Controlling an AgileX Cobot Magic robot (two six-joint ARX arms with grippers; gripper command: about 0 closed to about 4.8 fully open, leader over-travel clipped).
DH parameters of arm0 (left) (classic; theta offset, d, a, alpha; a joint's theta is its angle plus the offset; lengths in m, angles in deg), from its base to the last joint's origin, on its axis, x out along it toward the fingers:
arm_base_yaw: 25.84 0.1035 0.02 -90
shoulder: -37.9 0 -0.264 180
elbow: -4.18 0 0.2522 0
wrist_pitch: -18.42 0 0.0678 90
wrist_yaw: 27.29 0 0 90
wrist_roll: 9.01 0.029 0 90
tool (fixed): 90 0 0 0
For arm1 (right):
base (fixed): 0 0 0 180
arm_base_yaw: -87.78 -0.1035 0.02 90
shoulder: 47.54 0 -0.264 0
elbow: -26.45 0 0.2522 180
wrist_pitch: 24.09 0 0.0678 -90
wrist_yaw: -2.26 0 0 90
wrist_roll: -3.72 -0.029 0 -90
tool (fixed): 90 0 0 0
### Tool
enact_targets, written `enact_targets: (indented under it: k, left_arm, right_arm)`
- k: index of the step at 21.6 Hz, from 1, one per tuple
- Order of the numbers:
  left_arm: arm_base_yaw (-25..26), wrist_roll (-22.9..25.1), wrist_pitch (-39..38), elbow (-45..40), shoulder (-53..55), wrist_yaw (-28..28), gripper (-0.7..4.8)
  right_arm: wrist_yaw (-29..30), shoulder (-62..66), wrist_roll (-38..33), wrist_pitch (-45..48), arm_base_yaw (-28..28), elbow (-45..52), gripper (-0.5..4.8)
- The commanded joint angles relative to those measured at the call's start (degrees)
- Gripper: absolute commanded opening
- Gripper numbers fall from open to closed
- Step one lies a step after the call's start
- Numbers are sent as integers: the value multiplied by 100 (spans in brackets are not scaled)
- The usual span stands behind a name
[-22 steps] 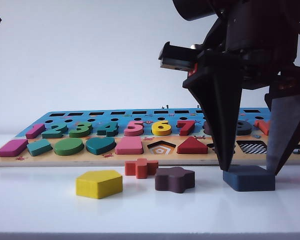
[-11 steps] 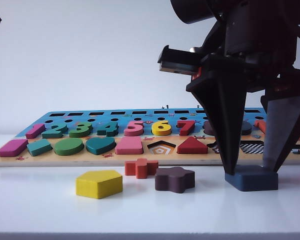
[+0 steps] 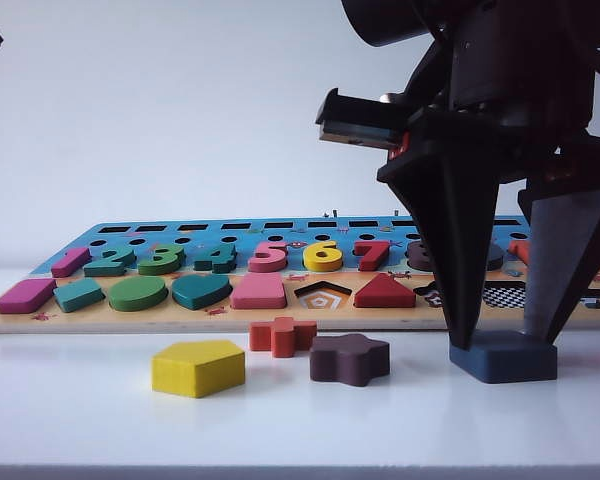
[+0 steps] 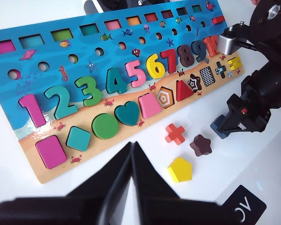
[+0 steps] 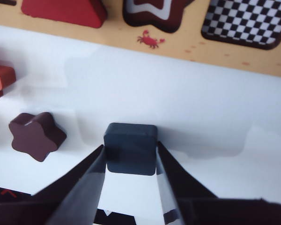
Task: Insert the cube into the slot.
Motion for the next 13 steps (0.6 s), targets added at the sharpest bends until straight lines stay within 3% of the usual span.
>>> enact_targets:
  k: [1, 6, 10, 13]
  left_arm:
    - [-2, 22, 85, 24, -9, 44, 7]
    - [-2, 24, 85, 24, -9, 44, 7]
    - [-2, 22, 85, 24, -9, 42, 7]
    - [-2, 22, 85, 24, -9, 42, 7]
  right_arm:
    - [-52, -85, -37, 236, -4, -46, 141]
    - [-144, -282, -33, 490, 4, -118, 116]
    - [-861, -503, 72, 503, 83, -199, 89]
    - [-1086, -516, 74, 511, 354, -199, 89]
